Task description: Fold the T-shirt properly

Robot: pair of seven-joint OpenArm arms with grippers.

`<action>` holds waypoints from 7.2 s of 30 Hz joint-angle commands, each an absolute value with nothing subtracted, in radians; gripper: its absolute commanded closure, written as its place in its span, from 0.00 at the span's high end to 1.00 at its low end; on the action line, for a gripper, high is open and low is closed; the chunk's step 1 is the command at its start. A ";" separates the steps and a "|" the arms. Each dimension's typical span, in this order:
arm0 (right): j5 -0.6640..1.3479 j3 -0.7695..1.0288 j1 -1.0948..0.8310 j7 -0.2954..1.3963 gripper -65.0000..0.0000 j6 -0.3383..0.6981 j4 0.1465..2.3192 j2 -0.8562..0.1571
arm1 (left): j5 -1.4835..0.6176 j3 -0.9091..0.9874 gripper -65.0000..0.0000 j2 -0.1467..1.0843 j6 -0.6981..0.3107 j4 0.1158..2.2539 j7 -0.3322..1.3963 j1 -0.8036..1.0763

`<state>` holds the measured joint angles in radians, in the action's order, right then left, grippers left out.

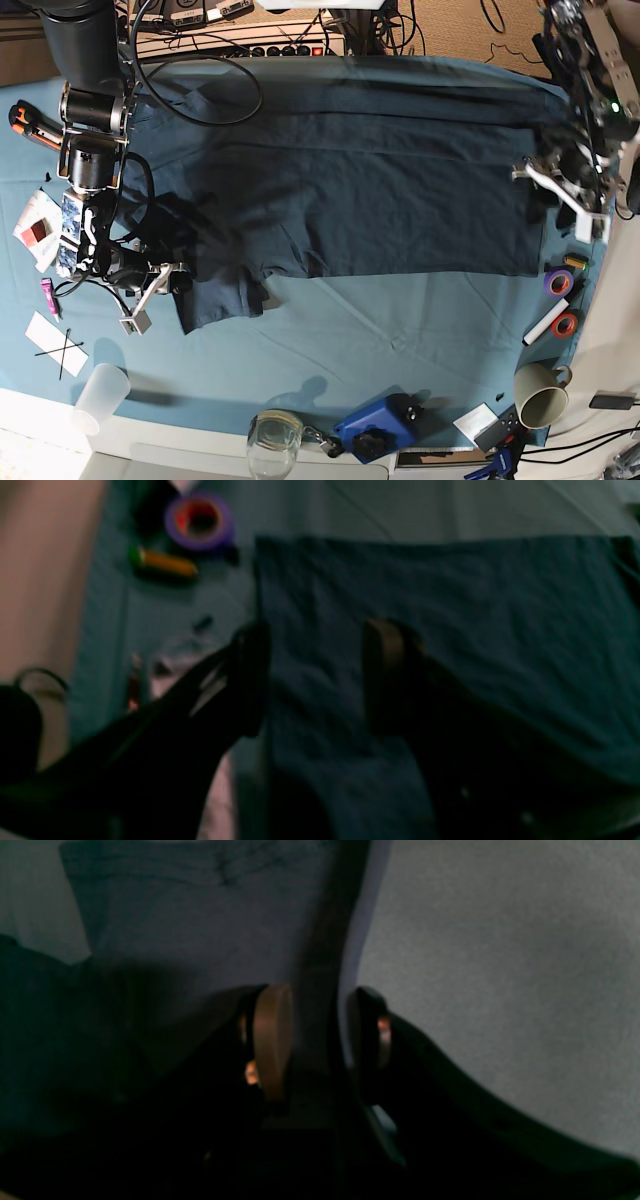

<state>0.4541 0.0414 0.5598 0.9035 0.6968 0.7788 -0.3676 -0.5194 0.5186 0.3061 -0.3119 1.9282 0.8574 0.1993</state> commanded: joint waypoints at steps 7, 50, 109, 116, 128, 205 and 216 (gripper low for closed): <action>0.451 0.043 0.582 0.892 0.33 0.698 0.790 -0.379 | -0.527 0.387 0.43 0.413 -0.341 1.651 0.871 -0.011; 0.572 0.227 0.579 1.070 0.00 0.698 0.930 -0.381 | -0.762 0.344 0.00 0.416 -0.359 1.201 1.180 -0.318; 1.226 0.669 -0.041 1.396 0.00 0.698 1.592 -0.388 | -1.048 0.671 0.00 0.452 -0.447 1.708 1.377 0.136; 1.245 0.671 -0.139 1.396 0.00 0.698 1.679 -0.387 | -1.048 0.671 0.00 0.451 -0.447 1.724 1.377 0.189; 1.230 0.710 -0.286 1.396 0.00 0.698 1.764 -0.377 | -1.039 0.671 0.00 0.451 -0.447 1.724 1.382 0.247; 1.204 0.708 -0.285 1.396 0.17 0.698 1.763 -0.377 | -1.106 0.599 0.00 0.218 -0.515 2.181 1.283 0.410; 1.204 0.708 -0.285 1.396 0.17 0.698 1.763 -0.376 | -0.960 0.209 0.00 0.207 -0.515 2.180 1.189 0.334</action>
